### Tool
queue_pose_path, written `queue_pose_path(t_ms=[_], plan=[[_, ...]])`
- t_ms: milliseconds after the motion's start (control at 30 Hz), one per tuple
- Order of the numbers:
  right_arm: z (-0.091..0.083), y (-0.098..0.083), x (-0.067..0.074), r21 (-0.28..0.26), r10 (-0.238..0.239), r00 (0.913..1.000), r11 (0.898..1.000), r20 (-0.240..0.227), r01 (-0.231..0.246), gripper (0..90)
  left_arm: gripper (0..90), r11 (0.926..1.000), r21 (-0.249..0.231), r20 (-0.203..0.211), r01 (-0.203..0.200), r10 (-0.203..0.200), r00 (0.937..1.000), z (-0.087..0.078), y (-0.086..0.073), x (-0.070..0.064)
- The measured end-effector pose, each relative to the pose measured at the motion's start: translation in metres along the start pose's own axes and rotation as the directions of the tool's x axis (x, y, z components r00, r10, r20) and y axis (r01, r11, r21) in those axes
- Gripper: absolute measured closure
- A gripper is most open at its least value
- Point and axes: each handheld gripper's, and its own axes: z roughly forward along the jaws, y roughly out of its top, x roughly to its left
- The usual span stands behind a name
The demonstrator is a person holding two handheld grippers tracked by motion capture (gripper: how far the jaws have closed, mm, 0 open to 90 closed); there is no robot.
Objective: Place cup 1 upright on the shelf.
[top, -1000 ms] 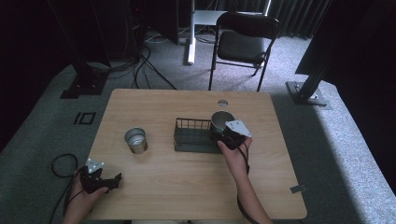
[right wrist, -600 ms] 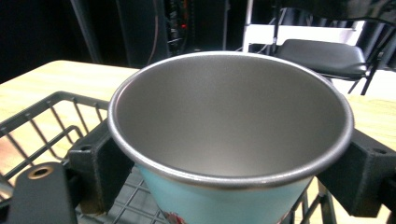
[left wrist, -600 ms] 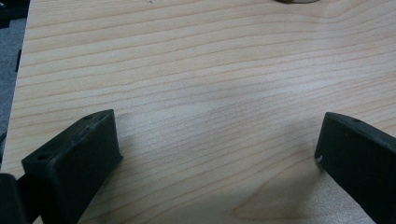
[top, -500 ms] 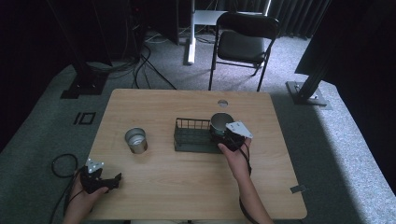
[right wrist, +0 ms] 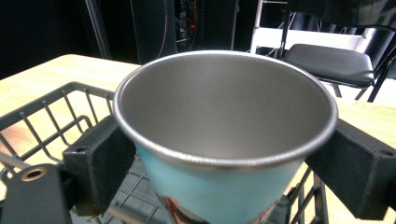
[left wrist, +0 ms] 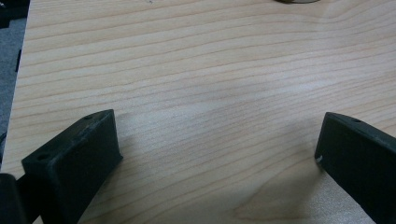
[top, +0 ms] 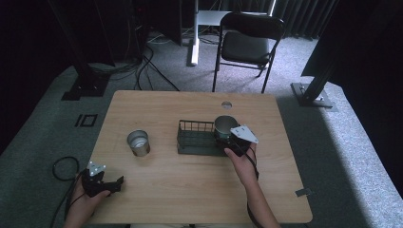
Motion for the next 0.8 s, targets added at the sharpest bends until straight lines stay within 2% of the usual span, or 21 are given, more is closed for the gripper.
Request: queue_pose_path(t_ms=[233,467,600,800], plan=[[-0.008,-0.004,0.0,-0.01,-0.012,0.9999,1.0,-0.011,0.011,10.5,0.4,1.0,0.0,0.0,0.0,0.0,1.0,0.0,0.0,0.0],[-0.015,-0.008,-0.003,0.005,-0.039,0.9991,0.999,-0.017,0.04,10.5,0.4,1.0,0.0,0.0,0.0,0.0,1.0,0.0,0.0,0.0],[-0.019,-0.01,-0.004,0.005,-0.034,0.999,0.999,-0.029,0.034,10.6,0.4,1.0,0.0,0.0,0.0,0.0,1.0,0.0,0.0,0.0],[-0.028,-0.014,-0.009,0.011,-0.05,0.9976,0.999,-0.048,0.05,10.6,0.4,1.0,0.0,0.0,0.0,0.0,1.0,0.0,0.0,0.0]])
